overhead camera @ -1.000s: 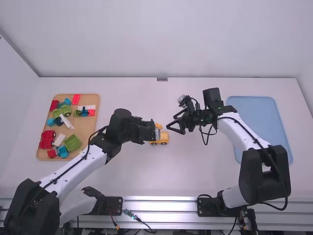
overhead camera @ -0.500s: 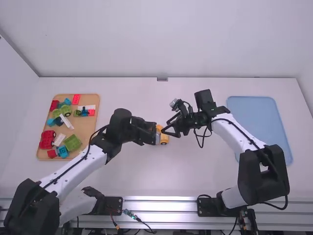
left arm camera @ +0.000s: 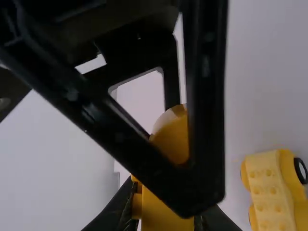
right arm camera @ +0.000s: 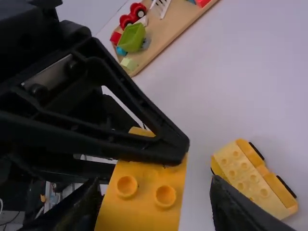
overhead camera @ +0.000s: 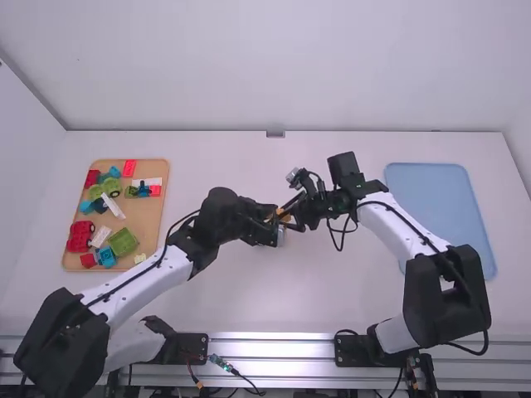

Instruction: Assemble lego blocks to make yellow taxi

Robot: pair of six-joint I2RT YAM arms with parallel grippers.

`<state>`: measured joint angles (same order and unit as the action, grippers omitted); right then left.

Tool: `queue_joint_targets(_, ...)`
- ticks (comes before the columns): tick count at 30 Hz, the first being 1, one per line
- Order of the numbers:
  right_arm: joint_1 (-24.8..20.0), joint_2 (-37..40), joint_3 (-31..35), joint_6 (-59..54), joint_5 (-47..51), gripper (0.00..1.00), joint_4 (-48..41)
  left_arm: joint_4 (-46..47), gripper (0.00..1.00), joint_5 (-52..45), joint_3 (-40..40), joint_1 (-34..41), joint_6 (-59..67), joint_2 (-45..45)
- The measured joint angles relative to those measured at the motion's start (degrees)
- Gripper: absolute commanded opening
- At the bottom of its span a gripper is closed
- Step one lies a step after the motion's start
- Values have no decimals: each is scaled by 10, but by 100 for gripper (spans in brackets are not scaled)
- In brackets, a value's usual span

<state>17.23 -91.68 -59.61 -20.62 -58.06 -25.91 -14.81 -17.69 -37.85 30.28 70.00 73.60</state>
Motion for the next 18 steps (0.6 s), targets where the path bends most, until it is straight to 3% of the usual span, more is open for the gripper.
queue_joint_targets(2, 0, 0, 0, 1, 1, 45, 0, -15, 1, 5, 0, 0, -10, 13)
queue_joint_targets(8, 0, 0, 0, 5, 13, 41, 3, -16, 1, 16, 0, 0, -19, 24)
queue_joint_targets(18, -3, 0, 0, 23, 23, 18, 4, -22, 2, 24, 0, 1, -18, 24)
